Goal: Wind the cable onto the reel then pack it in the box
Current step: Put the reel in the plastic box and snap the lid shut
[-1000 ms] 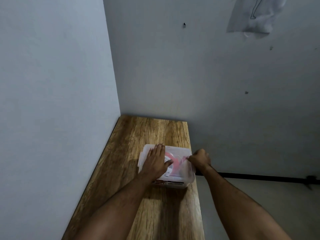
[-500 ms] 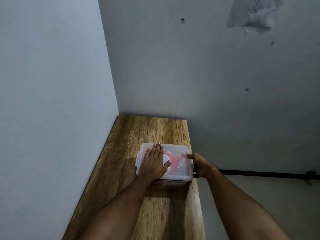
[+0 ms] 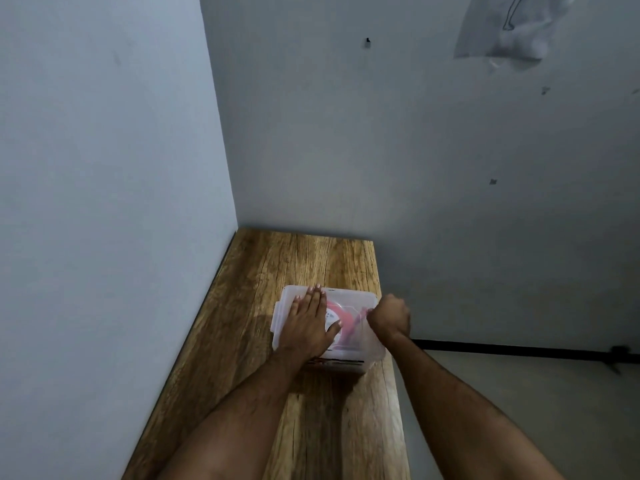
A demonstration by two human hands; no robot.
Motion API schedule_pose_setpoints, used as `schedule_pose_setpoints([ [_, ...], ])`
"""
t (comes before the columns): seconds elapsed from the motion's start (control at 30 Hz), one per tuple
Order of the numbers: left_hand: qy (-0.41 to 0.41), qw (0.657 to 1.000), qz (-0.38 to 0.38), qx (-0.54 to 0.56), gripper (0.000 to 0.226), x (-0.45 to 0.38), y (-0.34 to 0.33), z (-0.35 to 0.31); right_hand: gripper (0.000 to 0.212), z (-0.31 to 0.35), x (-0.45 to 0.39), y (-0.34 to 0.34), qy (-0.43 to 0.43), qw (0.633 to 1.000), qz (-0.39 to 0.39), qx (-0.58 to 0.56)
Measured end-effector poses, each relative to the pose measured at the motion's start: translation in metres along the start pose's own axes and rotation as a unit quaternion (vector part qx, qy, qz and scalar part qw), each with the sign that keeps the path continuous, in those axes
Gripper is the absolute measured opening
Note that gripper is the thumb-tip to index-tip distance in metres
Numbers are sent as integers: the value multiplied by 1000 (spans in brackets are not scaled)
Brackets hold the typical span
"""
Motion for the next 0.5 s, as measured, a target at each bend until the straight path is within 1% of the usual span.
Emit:
schedule_pose_setpoints([
  [0.07, 2, 1000, -4, 7, 102, 0, 0, 0, 21, 10, 3, -5, 50, 999, -4, 11],
  [0.13, 3, 1000, 0, 11, 92, 1, 1, 1, 37, 32, 13, -10, 156, 988, -11, 19],
  [0.2, -14, 1000, 7, -2, 90, 2, 4, -2, 57, 60, 32, -26, 277, 959, 36, 42],
  [0.27, -34, 999, 17, -4, 96, 5, 8, -4, 67, 79, 50, -49, 356, 926, 102, 71],
  [0.33, -35, 999, 14, -15, 92, 6, 7, -1, 74, 77, 55, -73, 372, 909, 148, 121],
  [0.37, -23, 999, 9, -20, 88, 7, 9, 3, 77, 73, 54, -83, 365, 906, 157, 143],
  [0.43, 24, 999, -18, -23, 79, 8, 18, 19, 76, 67, 52, -94, 354, 909, 154, 157],
  [0.5, 85, 995, -55, 0, 67, 12, 29, 38, 87, 69, 50, -97, 350, 917, 136, 134],
])
Point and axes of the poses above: each hand's wrist, its own x-axis away from the middle knuckle, its own y-axis out of the back of the hand, z = x × y, the point moved 10 cm from there along -x, towards the middle knuckle, and after that the axes turned 6 degrees about -x, right-handed, at the moved point
